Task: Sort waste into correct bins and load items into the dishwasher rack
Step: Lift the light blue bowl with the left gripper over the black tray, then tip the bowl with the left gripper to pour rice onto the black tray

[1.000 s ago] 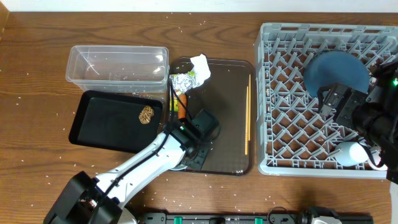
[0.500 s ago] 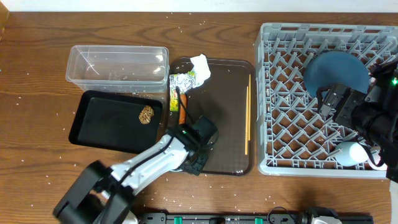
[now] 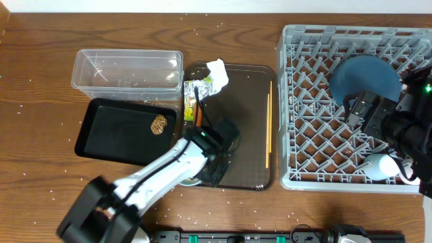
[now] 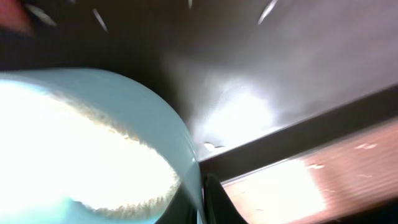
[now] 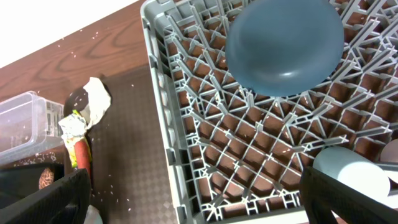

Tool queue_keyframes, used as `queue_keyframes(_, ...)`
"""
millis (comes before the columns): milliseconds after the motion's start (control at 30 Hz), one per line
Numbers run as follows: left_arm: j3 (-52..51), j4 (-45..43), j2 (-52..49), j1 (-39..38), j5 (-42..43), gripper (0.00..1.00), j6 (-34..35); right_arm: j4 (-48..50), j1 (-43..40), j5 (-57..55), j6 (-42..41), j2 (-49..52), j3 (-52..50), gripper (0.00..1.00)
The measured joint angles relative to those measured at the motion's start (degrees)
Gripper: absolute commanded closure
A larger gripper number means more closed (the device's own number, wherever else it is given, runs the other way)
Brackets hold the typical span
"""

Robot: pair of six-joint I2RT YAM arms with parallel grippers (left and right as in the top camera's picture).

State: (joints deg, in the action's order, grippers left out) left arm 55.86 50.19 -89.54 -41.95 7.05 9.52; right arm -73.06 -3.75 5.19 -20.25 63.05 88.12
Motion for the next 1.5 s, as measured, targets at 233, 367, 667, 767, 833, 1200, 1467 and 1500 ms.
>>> queue_keyframes(233,6.3,-0.5,11.6,10.2,5.6,0.94,2.3,-0.4,0.0,0.0,0.0,0.0,0.0,0.01)
queue_keyframes(367,6.3,0.2,13.7,20.0,10.3,0.94,2.7,-0.5,0.0,0.0,0.0,0.0,0.0,0.01)
queue_keyframes(667,6.0,-4.4,13.7,43.9,26.7,0.94,1.2,-1.4,0.0,0.0,0.0,0.0,0.0,0.01)
queue_keyframes(767,4.6,-6.7,13.7,53.3,35.1,0.94,-0.9,-1.7,0.0,0.0,-0.1,0.0,0.0,0.01)
queue_keyframes(833,3.4,-7.2,13.5,59.0,40.9,0.94,-3.0,-2.1,0.0,0.0,-0.1,0.0,0.0,0.01)
queue_keyframes(1200,-9.7,-16.3,3.9,77.6,74.5,0.94,-18.4,-2.6,0.0,0.4,-0.1,0.0,0.0,0.01)
queue_keyframes(1467,-12.1,-16.6,0.9,80.2,79.8,0.94,-22.9,-2.6,0.0,0.9,-0.2,0.0,0.0,0.01)
queue_keyframes(1500,-12.1,-16.6,0.9,80.2,80.0,0.94,-23.1,-2.6,0.0,0.9,-0.1,0.0,0.0,0.01)
